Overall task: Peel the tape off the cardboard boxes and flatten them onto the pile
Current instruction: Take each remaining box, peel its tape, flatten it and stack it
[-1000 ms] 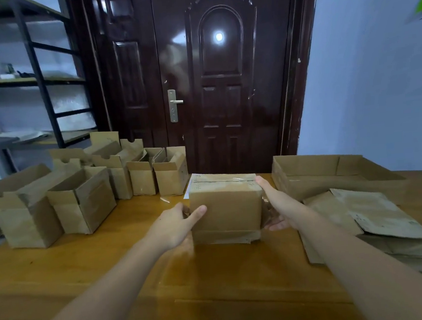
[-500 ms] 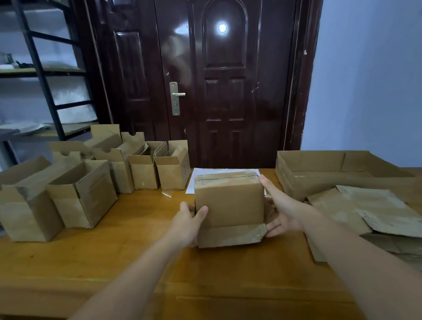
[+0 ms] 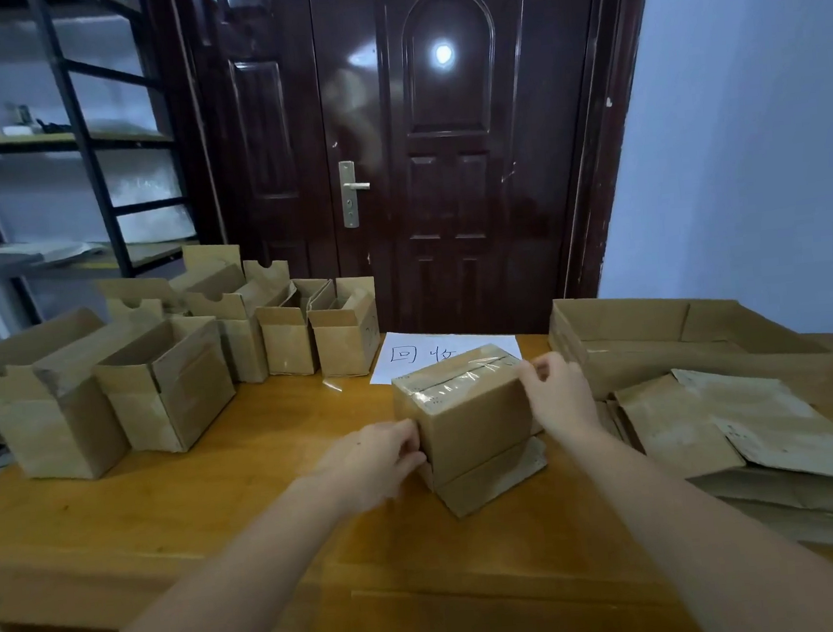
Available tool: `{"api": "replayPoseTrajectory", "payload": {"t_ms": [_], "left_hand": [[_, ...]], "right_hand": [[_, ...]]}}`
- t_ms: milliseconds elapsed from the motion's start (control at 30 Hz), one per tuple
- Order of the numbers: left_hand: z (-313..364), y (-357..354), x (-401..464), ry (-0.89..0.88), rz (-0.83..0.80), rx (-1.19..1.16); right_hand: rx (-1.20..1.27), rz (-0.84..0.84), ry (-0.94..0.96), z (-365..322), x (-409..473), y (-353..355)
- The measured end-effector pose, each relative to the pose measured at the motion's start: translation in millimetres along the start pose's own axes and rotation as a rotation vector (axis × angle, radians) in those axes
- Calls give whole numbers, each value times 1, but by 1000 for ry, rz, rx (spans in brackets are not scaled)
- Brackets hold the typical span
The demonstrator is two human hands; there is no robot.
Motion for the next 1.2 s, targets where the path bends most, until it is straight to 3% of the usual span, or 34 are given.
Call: {"api": "replayPoseTrajectory", "payload": {"t_ms": [67,200,367,467,600,733,933,1200], "left_hand": [[16,-1,0,-96,4,63],[35,9,-4,-240,51,95],[15,51,0,-147,325,10],[9,57,0,-144,375,16],[23,46,-5,-313,266,52],[32,34,-15,-355,224,57],[40,20,-20,-327,316,37],[58,13,-28,-369,516,24]], "right_hand": [[35,-78,34,-12,-6,-10],[204,-250,-90,-18,-10,-23],[322,-383,-151,-9,-9,-23],[318,-409,-28,-20,-14,-17],[290,-425,161,-38,-26,-10],[144,-268,464,-44,-33,-8],[5,-118,908,-33,-84,28],[-154,-144,893,3,-100,15]]}}
Point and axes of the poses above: each hand's wrist, its own x-axis towards the middle knuckle, its own y-axis out of the back of the hand, z = x × y, the point moved 5 cm from there along x, towards the middle knuckle, and after that the axes turned 14 degrees about z, right-handed, at the moved point
